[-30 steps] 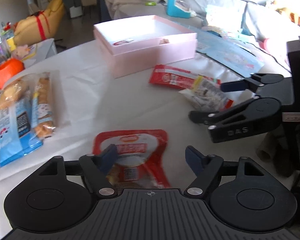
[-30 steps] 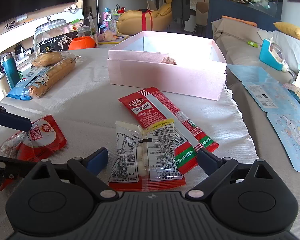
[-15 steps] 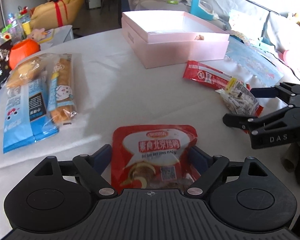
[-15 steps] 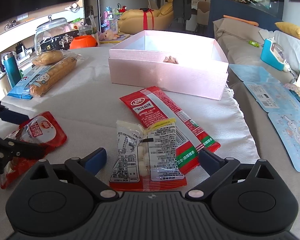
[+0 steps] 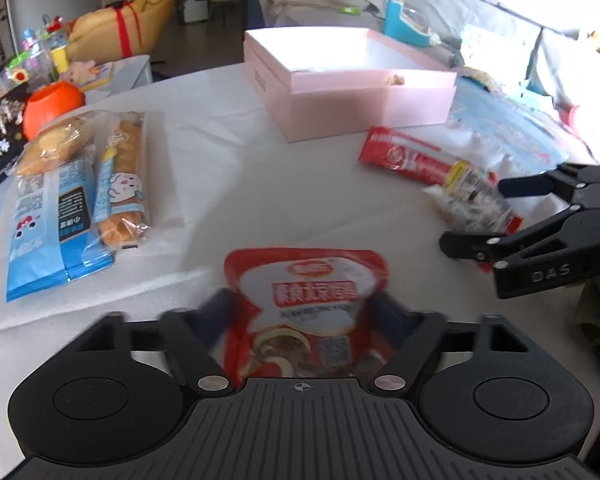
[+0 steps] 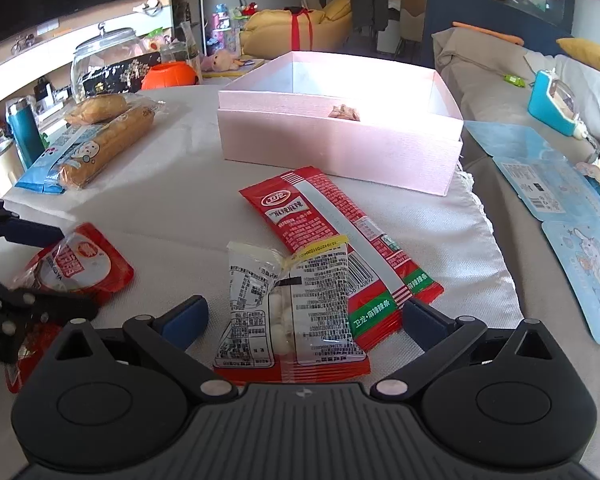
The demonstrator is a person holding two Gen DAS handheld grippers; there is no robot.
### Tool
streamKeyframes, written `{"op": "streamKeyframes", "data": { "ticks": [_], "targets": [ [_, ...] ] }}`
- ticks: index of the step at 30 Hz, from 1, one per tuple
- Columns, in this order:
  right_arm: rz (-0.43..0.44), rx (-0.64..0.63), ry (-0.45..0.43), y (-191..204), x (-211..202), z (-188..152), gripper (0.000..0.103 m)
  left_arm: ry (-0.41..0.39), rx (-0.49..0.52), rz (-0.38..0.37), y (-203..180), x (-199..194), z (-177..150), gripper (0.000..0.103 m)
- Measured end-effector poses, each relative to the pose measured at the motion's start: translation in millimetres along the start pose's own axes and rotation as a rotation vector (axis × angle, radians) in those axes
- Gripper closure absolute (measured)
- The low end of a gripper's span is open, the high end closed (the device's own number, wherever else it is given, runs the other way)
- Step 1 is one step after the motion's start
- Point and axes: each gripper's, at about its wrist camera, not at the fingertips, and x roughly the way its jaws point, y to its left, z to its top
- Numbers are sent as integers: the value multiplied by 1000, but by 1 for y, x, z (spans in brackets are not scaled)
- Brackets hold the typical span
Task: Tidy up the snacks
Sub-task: 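Carry the red pouch with the left tool while the right tool holds the white packet, then lift both held snacks over the pink box and open both tools inside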
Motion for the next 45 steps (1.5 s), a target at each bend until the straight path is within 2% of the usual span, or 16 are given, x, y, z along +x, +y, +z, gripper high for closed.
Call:
{"op": "streamKeyframes", "data": {
  "ticks": [2, 4, 6, 11, 16, 23, 27, 29, 31, 34, 37, 38, 39, 40, 45],
  "targets": [
    [5, -19, -15, 1, -6, 1, 19, -2, -10, -17, 0, -5, 1, 35],
    [16, -38, -23, 2, -15, 5, 49, -15, -6, -18, -1, -10, 1, 39],
    [50, -34, -38, 0, -24, 9, 49, -37, -2, -13, -4, -17, 1, 41],
    [41, -48, -95, 0, -44, 18, 50, -84, 8, -19, -7, -32, 5, 45],
    [16, -53, -107, 1, -46, 18, 50, -28, 17, -18, -8, -18, 0, 44],
    [21, -74, -47, 7, -29, 3, 50, 33, 39, 4, -12, 0, -3, 28],
    [13, -66, -29, 5, -23, -1, 50, 30, 69, 19, -15, 5, -2, 22],
    [13, -59, -16, 4, -18, -3, 46, 22, 60, 19, -14, 6, -3, 21],
    [-1, -57, -21, 3, -16, -4, 34, 0, 54, 19, -15, 4, -8, 21],
    [-9, -36, -20, 0, -12, -5, 22, -34, 45, 22, -14, 1, -15, 21],
    [9, -4, -21, -6, -10, -4, 19, -23, 41, 27, -15, 0, -13, 21],
    [9, -7, -24, -6, -11, -3, 20, -20, 45, 26, -15, 0, -12, 24],
    [9, -20, -26, -4, -12, -3, 30, -27, 48, 26, -15, -1, -12, 28],
    [15, -36, -28, -2, -14, -2, 48, -39, 51, 21, -16, -2, -12, 34],
    [79, -56, -35, 0, -30, 5, 53, -123, 78, 7, -20, -19, -13, 44]
  ]
}}
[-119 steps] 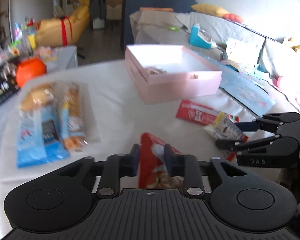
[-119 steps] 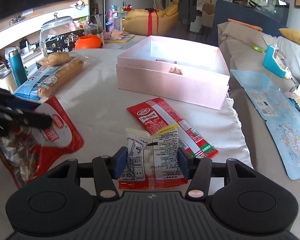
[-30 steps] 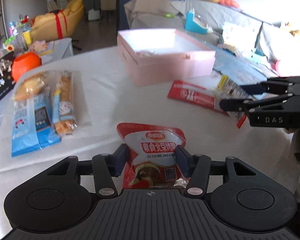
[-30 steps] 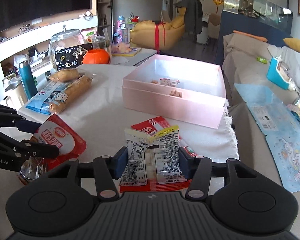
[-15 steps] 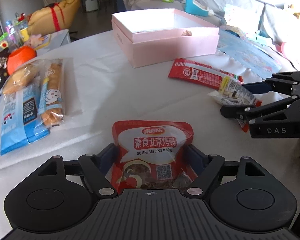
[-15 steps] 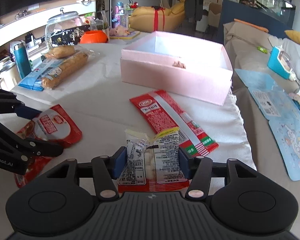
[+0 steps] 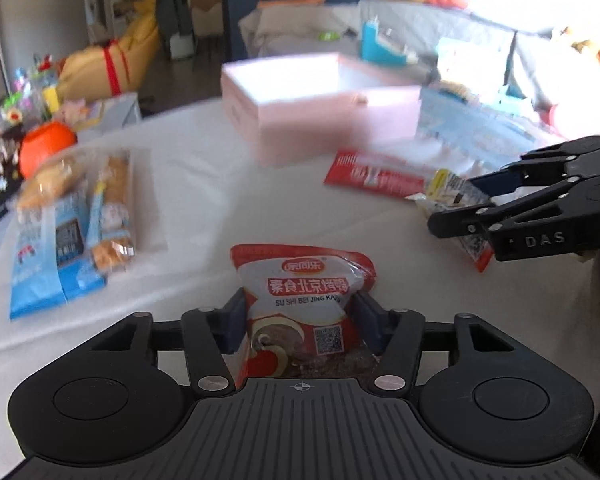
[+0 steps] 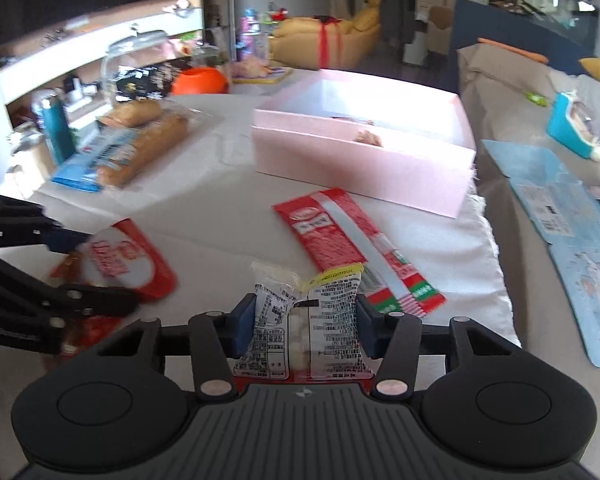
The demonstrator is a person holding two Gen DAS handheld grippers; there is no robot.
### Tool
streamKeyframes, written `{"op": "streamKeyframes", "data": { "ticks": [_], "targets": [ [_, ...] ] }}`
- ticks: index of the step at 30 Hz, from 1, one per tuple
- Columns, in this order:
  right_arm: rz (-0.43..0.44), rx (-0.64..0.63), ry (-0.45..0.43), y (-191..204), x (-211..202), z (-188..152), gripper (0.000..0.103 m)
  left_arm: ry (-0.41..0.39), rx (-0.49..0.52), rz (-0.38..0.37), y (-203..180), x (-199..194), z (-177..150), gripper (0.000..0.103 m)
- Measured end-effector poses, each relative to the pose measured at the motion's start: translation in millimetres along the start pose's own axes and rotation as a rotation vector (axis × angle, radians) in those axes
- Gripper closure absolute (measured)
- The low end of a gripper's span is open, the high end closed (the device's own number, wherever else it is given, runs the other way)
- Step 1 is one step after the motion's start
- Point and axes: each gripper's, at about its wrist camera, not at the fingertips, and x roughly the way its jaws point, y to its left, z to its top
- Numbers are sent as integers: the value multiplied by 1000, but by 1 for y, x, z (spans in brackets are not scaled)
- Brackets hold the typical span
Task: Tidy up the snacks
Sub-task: 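Lift both held snacks over the pink box and open both tools inside, then grasp the red sausage-stick packet with the right tool while the left tool reaches the bread stick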
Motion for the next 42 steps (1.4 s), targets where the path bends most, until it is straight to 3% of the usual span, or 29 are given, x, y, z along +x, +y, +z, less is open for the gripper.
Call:
{"op": "streamKeyframes", "data": {
  "ticks": [3, 6, 12, 14, 15, 16, 17, 20, 24, 28, 31, 33, 36, 39, 41, 42],
  "targets": [
    [-18, 9, -33, -6, -9, 9, 53, -75, -28, -18, 6, -12, 17, 47],
    [-20, 38, -100, -19, -24, 29, 53, -168, -57, -64, 17, -23, 55, 48],
    [-49, 108, -290, -68, -56, 127, 52, -380, -35, -150, 32, -19, 176, 42],
    [-49, 153, -317, -86, -50, 163, 51, -360, -71, -216, 43, 10, 211, 32],
    [-38, 179, -310, -95, -43, 176, 41, -305, -120, -249, 51, 33, 225, 30],
    [-22, 200, -286, -103, -33, 187, 22, -247, -185, -271, 59, 58, 234, 31],
    [-19, 224, -266, -110, -22, 195, 20, -202, -241, -279, 66, 81, 237, 36],
    [-74, 235, -200, -119, 9, 197, 20, -130, -329, -253, 83, 121, 229, 43],
    [-85, 216, -130, -112, 21, 157, 20, -52, -335, -236, 103, 114, 193, 43],
    [-61, 115, -91, -83, 16, 105, 20, -96, -307, -82, 120, 66, 141, 43],
    [-53, 60, -48, -62, 24, 71, 20, -161, -378, 62, 139, 25, 105, 43],
    [-37, 41, -16, -49, 36, 58, 20, -158, -435, 139, 153, 11, 90, 43],
    [-45, 23, 4, -38, 51, 43, 20, -98, -446, 140, 160, 13, 79, 43],
    [-81, 24, -4, -29, 61, 40, 20, -72, -384, 130, 148, 23, 82, 43],
    [-41, 69, 3, -28, 62, 38, 23, -75, -341, 152, 142, 31, 81, 43],
    [-10, 87, 13, -26, 62, 38, 29, -71, -316, 178, 139, 40, 82, 43]
  ]
}}
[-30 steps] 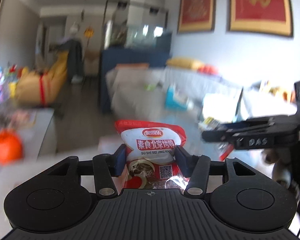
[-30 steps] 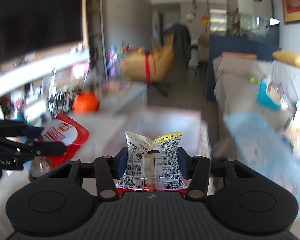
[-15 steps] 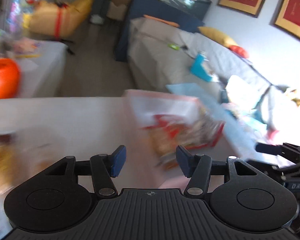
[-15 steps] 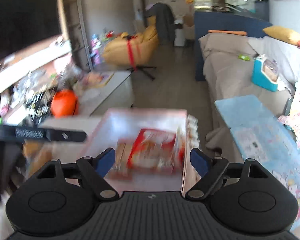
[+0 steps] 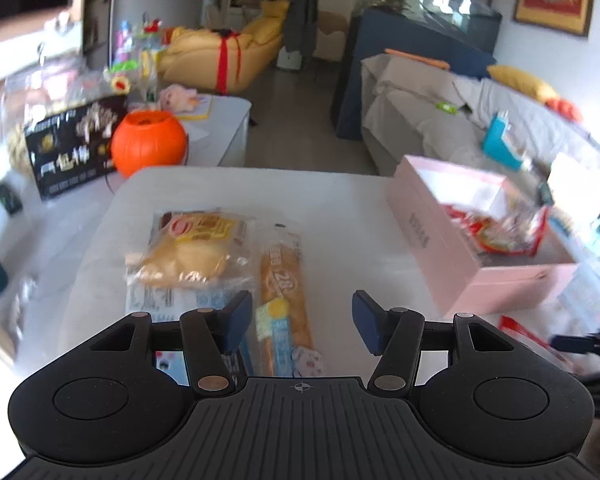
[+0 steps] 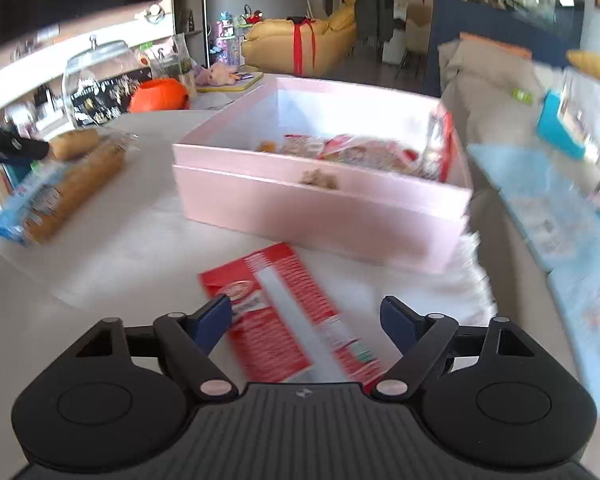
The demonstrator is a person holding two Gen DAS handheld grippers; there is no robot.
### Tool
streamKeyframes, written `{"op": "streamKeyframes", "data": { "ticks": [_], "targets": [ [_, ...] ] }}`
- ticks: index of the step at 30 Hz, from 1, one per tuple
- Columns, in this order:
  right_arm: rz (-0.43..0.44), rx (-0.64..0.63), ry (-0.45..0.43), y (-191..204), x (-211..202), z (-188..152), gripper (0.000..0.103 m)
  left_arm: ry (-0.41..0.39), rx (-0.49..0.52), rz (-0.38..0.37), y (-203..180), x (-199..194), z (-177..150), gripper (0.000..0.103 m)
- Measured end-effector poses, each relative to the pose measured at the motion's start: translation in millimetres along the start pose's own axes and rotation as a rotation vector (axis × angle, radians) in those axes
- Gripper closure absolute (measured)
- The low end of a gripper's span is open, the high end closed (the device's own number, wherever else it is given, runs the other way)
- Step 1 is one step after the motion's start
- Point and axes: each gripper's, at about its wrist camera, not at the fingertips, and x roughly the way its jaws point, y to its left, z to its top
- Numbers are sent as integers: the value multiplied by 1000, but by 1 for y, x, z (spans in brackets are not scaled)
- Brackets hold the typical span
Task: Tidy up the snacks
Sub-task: 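Grasp the red sausage-stick packet with the right tool while the left tool reaches the bread stick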
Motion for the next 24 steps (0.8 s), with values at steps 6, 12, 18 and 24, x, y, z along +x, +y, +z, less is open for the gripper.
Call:
{"op": "streamKeyframes", "data": {
  "ticks": [6, 12, 18, 24],
  "targets": [
    [127, -25, 6, 29, -21, -23, 43, 71, 49, 83, -3, 27, -11, 69],
    [121, -69, -17, 41, -31, -38, 40, 66, 110, 43, -19, 4, -29, 71],
    [92, -72, -35, 42, -26, -38, 31, 84, 100, -100, -38, -36, -50, 73],
    [96, -48, -42, 38, -25, -37, 29, 163, 49, -266, -50, -39, -67, 73]
  ]
}}
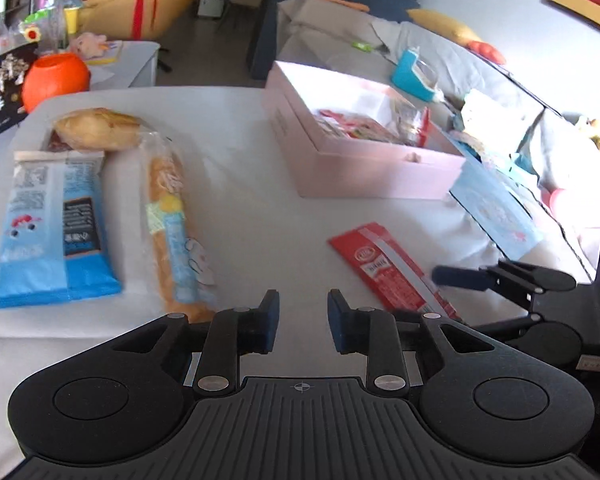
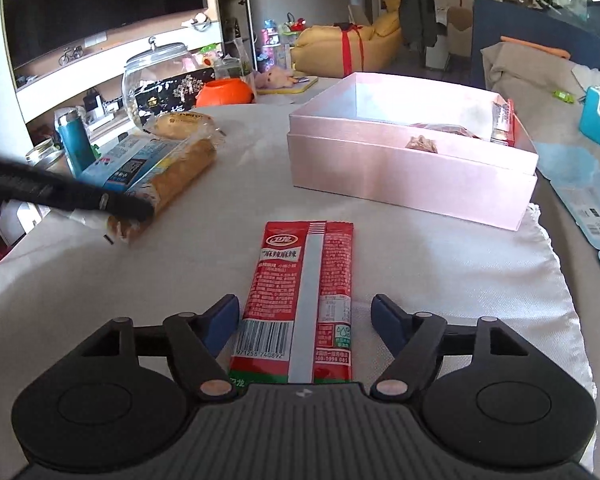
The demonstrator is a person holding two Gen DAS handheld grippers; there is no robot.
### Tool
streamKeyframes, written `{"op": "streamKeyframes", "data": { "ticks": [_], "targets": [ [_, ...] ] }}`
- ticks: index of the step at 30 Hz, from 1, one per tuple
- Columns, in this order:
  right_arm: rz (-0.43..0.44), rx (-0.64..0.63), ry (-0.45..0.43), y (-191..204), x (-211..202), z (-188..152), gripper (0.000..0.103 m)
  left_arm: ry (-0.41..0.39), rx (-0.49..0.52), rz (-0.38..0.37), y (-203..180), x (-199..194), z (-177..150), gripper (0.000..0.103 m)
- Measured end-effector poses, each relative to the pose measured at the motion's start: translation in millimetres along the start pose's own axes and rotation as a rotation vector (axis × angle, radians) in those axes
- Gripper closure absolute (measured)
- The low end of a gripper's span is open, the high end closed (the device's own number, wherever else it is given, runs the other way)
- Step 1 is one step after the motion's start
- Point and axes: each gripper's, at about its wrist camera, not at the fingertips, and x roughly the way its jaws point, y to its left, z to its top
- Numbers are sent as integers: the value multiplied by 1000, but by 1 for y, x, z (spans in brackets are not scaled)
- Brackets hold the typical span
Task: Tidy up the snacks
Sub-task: 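Grasp the red sausage-stick packet with the right tool while the left tool reaches the bread stick, then grasp the wrapped bread stick with the left tool while the right tool lifts the red packet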
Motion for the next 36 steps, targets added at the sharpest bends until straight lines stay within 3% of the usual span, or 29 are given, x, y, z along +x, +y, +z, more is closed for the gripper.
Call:
{"op": "streamKeyframes", "data": {
  "ticks": [5, 8, 10, 15, 19, 23, 31, 36],
  "targets": [
    [-14, -6, -1, 2, 1, -1, 26, -147, -14, -2, -1, -18, 12, 70],
    [-15, -13, 0, 4, 1, -1, 24, -250, -39, 144, 12, -24, 24, 69],
    [-12, -11, 0, 3, 1, -1, 24, -249, -74, 224, 27, -18, 32, 69],
    [-7, -9, 0, 2, 2, -1, 22, -175, -111, 303, 53, 12, 44, 69],
    [-6, -17, 3, 2, 2, -1, 20, -123, -97, 261, 55, 36, 52, 66],
    [-8, -20, 4, 4, 2, -1, 20, -85, -62, 271, 44, 46, 47, 66],
    [-9, -21, 4, 4, 2, -1, 19, -20, -19, 72, 9, 19, 11, 70],
    [-18, -23, 8, 4, 3, 0, 19, -18, 16, 102, -14, 10, -13, 68]
  ]
}}
